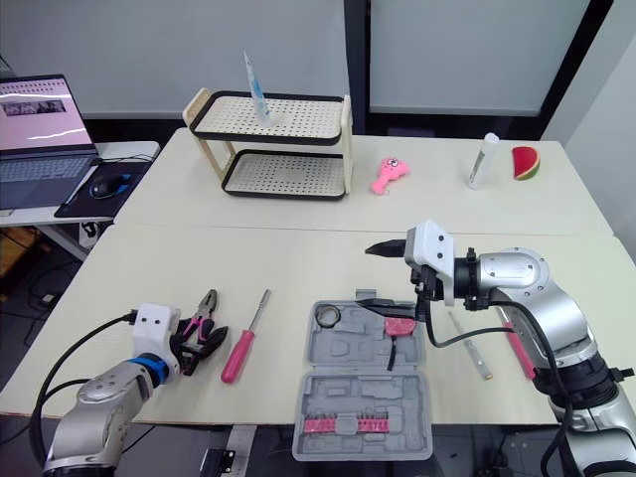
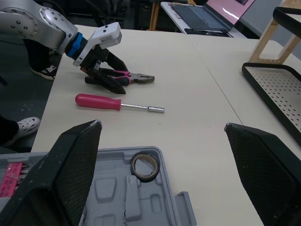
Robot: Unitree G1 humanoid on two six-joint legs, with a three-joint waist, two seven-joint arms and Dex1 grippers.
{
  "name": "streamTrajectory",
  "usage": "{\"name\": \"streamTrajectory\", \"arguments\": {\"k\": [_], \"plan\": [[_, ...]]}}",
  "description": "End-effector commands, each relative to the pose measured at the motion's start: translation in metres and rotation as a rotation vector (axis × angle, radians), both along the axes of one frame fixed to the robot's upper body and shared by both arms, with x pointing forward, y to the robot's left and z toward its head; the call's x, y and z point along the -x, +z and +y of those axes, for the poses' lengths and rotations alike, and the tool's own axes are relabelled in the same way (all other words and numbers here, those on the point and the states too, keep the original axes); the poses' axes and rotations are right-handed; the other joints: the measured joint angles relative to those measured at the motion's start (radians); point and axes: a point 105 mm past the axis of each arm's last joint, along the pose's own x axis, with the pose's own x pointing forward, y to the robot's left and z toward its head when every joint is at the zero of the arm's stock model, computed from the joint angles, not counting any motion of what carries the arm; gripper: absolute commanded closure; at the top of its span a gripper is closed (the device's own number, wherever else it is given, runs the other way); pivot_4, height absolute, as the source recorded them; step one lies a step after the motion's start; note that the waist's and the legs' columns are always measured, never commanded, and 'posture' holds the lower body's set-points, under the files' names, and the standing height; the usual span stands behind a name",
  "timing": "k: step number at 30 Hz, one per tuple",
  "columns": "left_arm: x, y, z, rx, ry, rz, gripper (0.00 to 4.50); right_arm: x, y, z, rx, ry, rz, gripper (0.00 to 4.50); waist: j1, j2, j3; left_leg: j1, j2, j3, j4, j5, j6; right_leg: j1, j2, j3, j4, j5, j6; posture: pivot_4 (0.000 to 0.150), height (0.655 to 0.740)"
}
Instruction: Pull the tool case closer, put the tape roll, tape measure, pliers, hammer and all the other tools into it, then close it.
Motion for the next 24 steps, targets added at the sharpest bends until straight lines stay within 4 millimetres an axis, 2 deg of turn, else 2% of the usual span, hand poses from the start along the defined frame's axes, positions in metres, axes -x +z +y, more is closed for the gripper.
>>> {"name": "streamTrajectory", "arguments": {"k": [1,7,12,15,20,24], "plan": [[0.003,-0.008,0.003,-0.032,0.022,0.033,0.38,0.004,0.010,-0.002,-0.009,0.001,-0.040,0.00,0.000,0.000,0.000,0.000,0.000,0.000,0.000,0.000,0.000,0.000,0.000,0.000,0.000,0.000,0.000,0.150,0.7400],[0.008,-0.011,0.008,-0.038,0.051,0.055,1.96,0.004,0.011,0.001,-0.012,0.005,-0.042,0.00,-0.001,0.000,0.000,0.000,0.000,0.000,0.000,0.000,0.000,0.000,0.000,0.000,0.000,0.000,0.000,0.150,0.7400],[0.009,-0.009,0.012,-0.047,0.055,0.048,1.96,0.005,0.010,0.002,-0.014,0.010,-0.041,0.00,-0.002,0.000,0.000,0.001,0.000,0.000,0.000,0.000,0.000,0.000,0.000,0.000,0.000,0.000,0.000,0.150,0.7400],[0.004,0.010,0.013,-0.090,-0.023,0.005,1.96,0.005,0.009,0.002,-0.011,0.010,-0.037,0.00,-0.003,0.000,0.000,0.001,0.001,0.000,0.000,0.000,0.000,0.000,0.000,0.000,0.000,0.000,0.000,0.150,0.7400],[0.000,0.060,-0.001,-0.199,-0.379,-0.019,1.96,0.001,0.006,-0.006,0.021,-0.012,-0.043,0.00,-0.003,0.000,0.001,0.000,0.001,-0.001,0.000,0.000,0.000,-0.001,0.001,0.000,0.000,0.000,0.000,0.150,0.7400],[0.002,0.094,-0.032,-0.251,-0.713,0.018,1.96,-0.002,0.003,-0.008,0.062,-0.013,-0.053,0.00,0.012,0.000,0.002,-0.001,-0.001,0.000,0.000,0.000,0.000,-0.001,0.000,0.000,-0.001,0.000,0.000,0.150,0.7400]]}}
